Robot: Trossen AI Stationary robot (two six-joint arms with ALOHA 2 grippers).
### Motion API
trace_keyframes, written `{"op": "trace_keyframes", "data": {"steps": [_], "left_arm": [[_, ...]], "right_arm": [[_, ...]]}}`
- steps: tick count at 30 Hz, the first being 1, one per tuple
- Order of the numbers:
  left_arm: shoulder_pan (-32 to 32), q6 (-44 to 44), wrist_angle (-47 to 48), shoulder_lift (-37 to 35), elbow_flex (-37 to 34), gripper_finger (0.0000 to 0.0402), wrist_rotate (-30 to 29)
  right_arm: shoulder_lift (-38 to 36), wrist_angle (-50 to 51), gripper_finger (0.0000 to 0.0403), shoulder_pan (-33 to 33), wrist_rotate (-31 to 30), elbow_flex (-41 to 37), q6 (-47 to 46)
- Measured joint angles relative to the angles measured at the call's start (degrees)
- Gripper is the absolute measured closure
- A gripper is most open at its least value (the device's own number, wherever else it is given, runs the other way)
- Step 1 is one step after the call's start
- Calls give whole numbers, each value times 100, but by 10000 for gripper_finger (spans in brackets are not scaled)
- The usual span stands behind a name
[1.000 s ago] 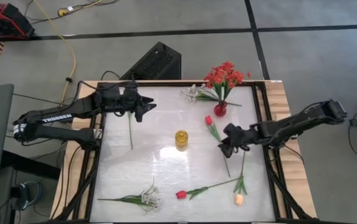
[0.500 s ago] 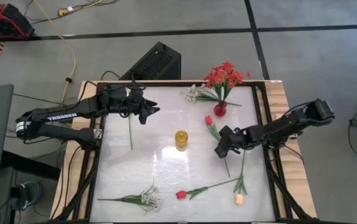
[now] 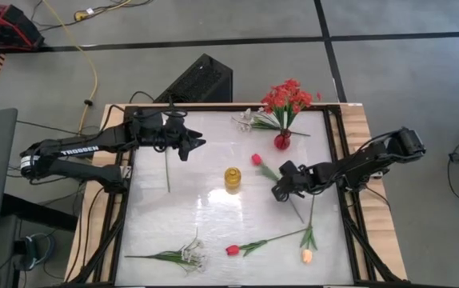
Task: Sort flowers into vase by color
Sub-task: Put the top red flower into the red vase
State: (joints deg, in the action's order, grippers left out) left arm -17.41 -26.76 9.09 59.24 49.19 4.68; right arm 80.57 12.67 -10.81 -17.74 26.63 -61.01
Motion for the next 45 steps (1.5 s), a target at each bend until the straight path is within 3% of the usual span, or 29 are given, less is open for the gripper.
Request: {"op": "trace_keyframes", "data": {"steps": [5,9,16,19,23,26,28,32,39,45], "left_arm": [[18,0,1,0,0,223,-6],[18,0,3,-2,0,223,-48],[18,0,5,-2,0,223,-51],[18,0,14,-2,0,223,-51],[35,-46,-71,-1,0,223,-41],[157,-48,-594,125,0,223,145],[291,-40,-1038,285,0,223,344],[522,50,-1597,603,0,223,453],[661,-109,-1487,839,0,223,543],[662,-248,-1507,785,0,223,547]], "right_arm": [[-717,85,387,219,216,-10,83],[-1401,-251,387,319,-277,229,628],[-2556,-1707,387,354,-1611,286,2943],[-2856,-2384,387,372,-1775,278,4338],[-2978,-3902,387,542,-1032,284,5775],[-2812,-4939,387,721,-325,284,6331],[-2726,-5387,387,791,-258,285,6722],[-2714,-5418,387,975,-404,289,7906],[-2738,-5287,387,1606,-342,273,9065],[-3152,-5356,387,2622,649,-243,8520]]}}
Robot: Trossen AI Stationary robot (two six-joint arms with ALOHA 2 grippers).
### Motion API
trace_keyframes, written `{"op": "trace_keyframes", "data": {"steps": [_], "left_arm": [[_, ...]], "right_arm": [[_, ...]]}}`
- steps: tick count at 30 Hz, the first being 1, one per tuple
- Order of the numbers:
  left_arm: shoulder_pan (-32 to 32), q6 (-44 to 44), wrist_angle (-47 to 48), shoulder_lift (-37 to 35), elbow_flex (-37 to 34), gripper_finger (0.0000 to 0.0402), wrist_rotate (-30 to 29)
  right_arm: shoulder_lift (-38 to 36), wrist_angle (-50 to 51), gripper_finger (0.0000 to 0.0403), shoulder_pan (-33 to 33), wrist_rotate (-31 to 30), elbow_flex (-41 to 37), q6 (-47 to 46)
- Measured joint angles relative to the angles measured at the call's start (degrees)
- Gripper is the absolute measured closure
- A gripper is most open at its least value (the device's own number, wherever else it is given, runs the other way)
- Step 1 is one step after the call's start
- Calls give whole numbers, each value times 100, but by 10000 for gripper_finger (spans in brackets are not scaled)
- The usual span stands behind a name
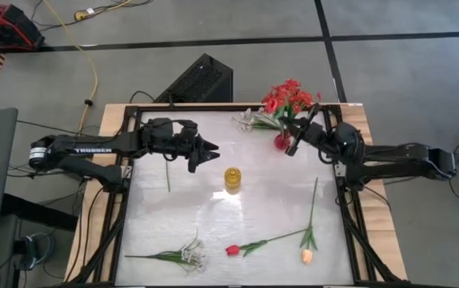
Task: Sort flowers into vase by color
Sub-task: Put the top red flower into the red vase
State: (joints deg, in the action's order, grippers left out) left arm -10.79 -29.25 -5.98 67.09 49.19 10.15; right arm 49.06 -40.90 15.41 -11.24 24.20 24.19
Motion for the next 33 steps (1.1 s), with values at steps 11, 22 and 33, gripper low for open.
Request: {"op": "trace_keyframes", "data": {"steps": [11,22,33], "left_arm": [[0,-346,-3,-2,0,223,-262],[-4,-535,1,-2,0,223,-594],[-4,-567,3,-2,0,223,-731]], "right_arm": [[-181,-136,387,742,522,-512,4],[-183,-390,387,1062,731,-690,28],[243,-559,387,1274,848,-690,26]]}}
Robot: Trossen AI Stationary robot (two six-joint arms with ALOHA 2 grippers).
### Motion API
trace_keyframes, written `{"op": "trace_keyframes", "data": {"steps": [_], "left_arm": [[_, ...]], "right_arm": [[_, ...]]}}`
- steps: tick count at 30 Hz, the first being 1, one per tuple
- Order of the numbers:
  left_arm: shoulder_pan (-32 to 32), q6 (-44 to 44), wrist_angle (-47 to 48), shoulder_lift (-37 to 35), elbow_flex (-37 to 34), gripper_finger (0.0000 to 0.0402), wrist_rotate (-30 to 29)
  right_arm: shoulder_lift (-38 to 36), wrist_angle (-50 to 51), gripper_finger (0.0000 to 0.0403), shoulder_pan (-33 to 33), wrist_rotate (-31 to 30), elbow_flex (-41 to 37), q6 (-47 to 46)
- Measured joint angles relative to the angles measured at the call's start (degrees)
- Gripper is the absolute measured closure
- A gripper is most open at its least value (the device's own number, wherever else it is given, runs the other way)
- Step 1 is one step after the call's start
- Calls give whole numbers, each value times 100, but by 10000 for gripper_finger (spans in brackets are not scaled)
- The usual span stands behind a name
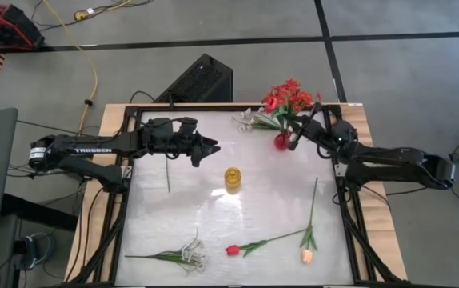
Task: Sort flowers into vase by color
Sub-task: Put the top red flower into the red vase
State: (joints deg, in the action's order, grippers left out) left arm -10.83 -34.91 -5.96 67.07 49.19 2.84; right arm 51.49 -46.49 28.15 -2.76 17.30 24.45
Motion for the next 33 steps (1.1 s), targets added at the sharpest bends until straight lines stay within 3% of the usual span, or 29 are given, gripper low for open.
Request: {"op": "trace_keyframes", "data": {"steps": [12,25,33], "left_arm": [[0,-223,2,0,0,223,-45],[0,-223,33,0,0,223,-25],[2,-221,232,0,0,223,122]], "right_arm": [[523,-308,385,155,155,4,-192],[413,-97,276,152,-39,4,-646],[-467,1155,241,152,-361,4,-663]]}}
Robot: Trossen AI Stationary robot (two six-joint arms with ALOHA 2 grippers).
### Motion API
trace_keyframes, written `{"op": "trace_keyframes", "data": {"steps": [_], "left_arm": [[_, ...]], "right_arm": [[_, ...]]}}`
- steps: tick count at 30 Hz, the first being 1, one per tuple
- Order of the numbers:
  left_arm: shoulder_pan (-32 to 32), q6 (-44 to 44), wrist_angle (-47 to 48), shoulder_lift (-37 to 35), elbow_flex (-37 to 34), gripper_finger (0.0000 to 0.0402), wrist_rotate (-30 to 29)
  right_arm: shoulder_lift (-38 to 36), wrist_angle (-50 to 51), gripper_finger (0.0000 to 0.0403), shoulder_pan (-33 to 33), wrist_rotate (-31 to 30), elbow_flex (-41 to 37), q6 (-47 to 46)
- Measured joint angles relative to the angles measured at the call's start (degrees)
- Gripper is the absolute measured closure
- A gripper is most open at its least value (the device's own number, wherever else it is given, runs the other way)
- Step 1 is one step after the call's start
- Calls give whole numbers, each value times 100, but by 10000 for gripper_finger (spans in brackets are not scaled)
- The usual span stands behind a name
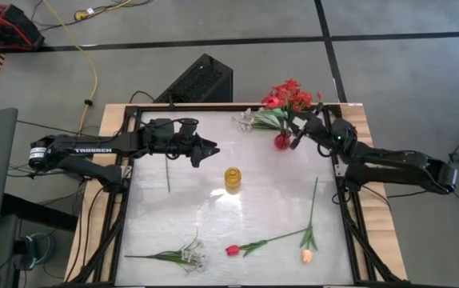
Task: Sort flowers into vase by color
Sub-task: Put the top red flower into the red vase
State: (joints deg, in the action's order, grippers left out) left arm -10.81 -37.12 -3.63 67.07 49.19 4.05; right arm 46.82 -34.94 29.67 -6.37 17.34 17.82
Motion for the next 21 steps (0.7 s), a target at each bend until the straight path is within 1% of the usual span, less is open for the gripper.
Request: {"op": "trace_keyframes", "data": {"steps": [5,12,17,21], "left_arm": [[0,127,41,2,0,223,-10],[0,317,37,2,0,223,-35],[0,351,34,2,0,223,-37],[0,430,32,2,0,223,-39]], "right_arm": [[-636,966,231,-33,-19,0,2],[-1340,2074,231,-43,-66,2,-5],[-1537,2689,232,-43,-107,4,-500],[-1536,3325,232,-91,-107,73,-934]]}}
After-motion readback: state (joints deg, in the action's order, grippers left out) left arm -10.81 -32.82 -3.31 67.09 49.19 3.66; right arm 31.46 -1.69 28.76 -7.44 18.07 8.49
